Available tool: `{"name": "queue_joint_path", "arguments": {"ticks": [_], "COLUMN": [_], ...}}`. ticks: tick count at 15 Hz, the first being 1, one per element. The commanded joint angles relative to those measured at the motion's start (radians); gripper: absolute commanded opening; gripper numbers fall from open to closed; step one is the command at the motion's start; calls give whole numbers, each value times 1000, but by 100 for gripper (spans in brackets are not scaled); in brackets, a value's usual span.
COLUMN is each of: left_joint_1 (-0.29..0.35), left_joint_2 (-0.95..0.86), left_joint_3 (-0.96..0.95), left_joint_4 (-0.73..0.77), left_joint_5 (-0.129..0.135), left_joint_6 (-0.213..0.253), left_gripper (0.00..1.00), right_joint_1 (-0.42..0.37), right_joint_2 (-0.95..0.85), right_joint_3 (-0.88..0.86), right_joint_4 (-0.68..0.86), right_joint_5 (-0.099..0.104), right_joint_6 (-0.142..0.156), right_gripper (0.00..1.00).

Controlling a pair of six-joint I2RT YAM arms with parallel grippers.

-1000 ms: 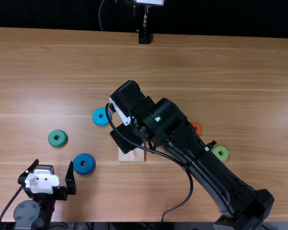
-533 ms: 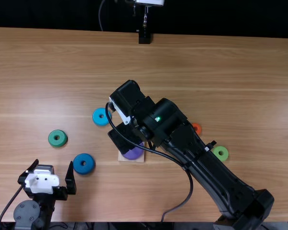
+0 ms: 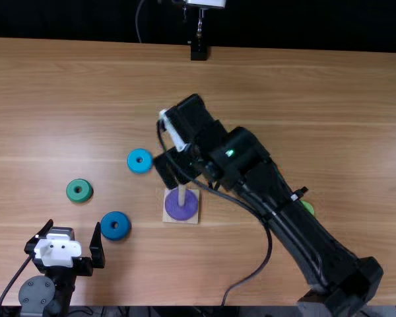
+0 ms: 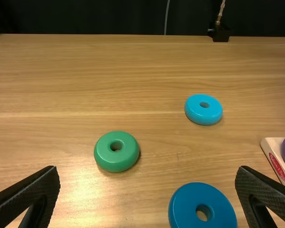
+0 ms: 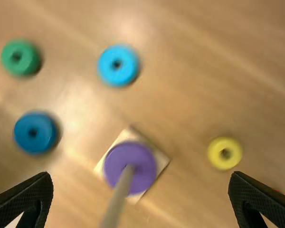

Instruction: Build the Hanoi tower: stack the rings onto the peg from bottom to top in this color order: purple, dark blue, light blue, dark green, light green, yellow, orange.

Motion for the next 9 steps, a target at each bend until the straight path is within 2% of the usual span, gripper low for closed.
{"name": "queue_joint_path", "arguments": {"ticks": [1,5,9], "left_joint_1": [4,4,4], "left_joint_2": [-12,-12,-12], "left_joint_3": [-105,-105,-105], "left_joint_4": [-79,-79,-79], "left_joint_5": [12,12,12], "left_joint_6": [14,14,14], "left_gripper": [100,100,100], "right_joint_1": [-79,-248,-418], "right_joint_2": [-76,-325,-621], "right_joint_3": [-63,-335,-715], "right_joint_4": [54,383,703], "right_joint_5": [24,24,22], "right_joint_6": [-2,-3,-5], "right_gripper": [100,100,100]}}
